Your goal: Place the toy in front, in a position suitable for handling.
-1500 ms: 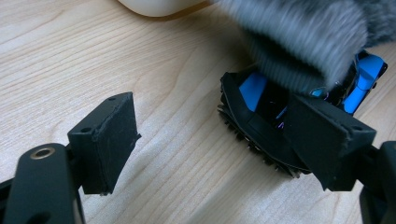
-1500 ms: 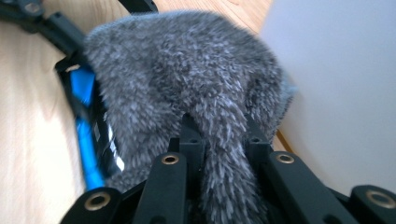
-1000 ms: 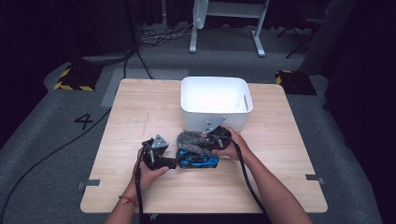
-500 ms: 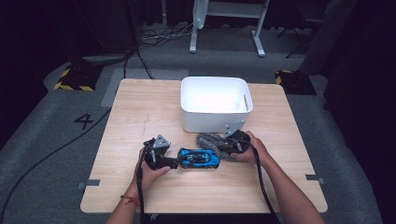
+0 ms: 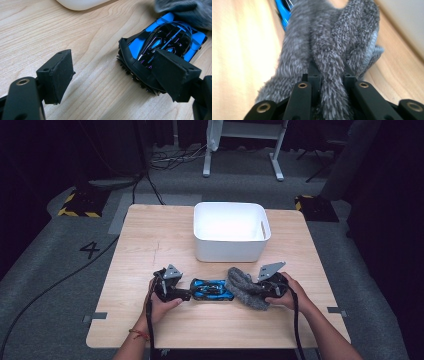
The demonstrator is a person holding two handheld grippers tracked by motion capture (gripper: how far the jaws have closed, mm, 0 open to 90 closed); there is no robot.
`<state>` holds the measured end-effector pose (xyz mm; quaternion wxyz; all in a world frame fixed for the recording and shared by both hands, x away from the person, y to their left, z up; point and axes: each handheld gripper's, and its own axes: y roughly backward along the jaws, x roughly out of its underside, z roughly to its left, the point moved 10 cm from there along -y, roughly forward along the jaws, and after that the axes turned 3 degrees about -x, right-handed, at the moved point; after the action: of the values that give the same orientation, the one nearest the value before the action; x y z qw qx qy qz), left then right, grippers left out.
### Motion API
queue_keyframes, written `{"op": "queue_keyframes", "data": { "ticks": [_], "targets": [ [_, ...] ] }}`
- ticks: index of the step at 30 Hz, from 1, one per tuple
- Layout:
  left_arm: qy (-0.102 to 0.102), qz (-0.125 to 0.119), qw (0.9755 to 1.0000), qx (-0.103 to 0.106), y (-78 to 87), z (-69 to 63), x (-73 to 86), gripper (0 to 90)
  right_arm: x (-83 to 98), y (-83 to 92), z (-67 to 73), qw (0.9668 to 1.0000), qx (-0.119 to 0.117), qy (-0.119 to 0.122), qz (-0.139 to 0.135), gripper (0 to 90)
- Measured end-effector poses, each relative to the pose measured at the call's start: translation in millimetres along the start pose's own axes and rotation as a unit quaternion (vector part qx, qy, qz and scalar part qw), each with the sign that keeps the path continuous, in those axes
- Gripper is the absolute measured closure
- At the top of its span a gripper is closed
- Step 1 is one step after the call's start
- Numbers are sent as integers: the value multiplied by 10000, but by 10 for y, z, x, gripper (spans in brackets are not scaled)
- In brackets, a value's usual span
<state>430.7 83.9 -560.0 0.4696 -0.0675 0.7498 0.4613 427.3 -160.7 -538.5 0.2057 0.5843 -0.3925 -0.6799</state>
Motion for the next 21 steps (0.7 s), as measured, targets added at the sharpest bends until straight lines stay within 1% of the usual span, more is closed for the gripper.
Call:
{"op": "queue_keyframes", "data": {
  "ticks": [2,3,4,5,6,8,9,10,11,13,14,15,17,19,21],
  "targets": [
    [-30,2,10000,-2,-5,-5,-3,184,-114,75,79,9993,-81,-21,-372,765],
    [-37,20,10000,-2,-3,-8,-2,184,-191,101,128,9985,-64,49,-547,765],
    [-39,3,10000,-12,-7,-12,-6,184,-241,108,167,9978,-69,97,-646,765],
    [-38,8,10000,-13,-7,-13,-6,184,-327,107,250,9962,-157,209,-828,765],
    [-36,3,10000,-6,-8,-13,-6,184,-388,87,315,9952,-198,269,-922,764],
    [-8,10,10000,8,-7,-12,-2,184,-492,8,435,9936,-176,520,-986,761],
    [-7,16,10000,15,-6,-11,-1,184,-569,-89,545,9922,-202,702,-1005,758],
    [-7,6,10000,6,-7,-11,-2,184,-569,-89,545,9922,-202,702,-1005,758],
    [-24,6,10000,-3,-6,-9,-2,184,-599,-155,596,9920,-171,798,-964,755],
    [-36,-5,10000,-15,-6,-8,-4,184,-645,-313,703,9914,-185,955,-878,742],
    [-31,3,10000,-15,-5,-9,-3,184,-655,-366,728,9915,-158,977,-850,733],
    [-34,2,10000,-16,-5,-9,-3,184,-669,-463,758,9911,-46,1067,-792,698],
    [-58,15,10000,-18,-2,-8,-3,184,-686,-555,741,9909,256,1070,-771,646],
    [-59,13,10000,-17,-3,-8,-3,184,-687,-629,737,9906,354,1068,-774,595],
    [-45,-4,10000,-9,-4,-9,-5,185,-684,-661,723,9905,391,1036,-822,576]
  ]
}}
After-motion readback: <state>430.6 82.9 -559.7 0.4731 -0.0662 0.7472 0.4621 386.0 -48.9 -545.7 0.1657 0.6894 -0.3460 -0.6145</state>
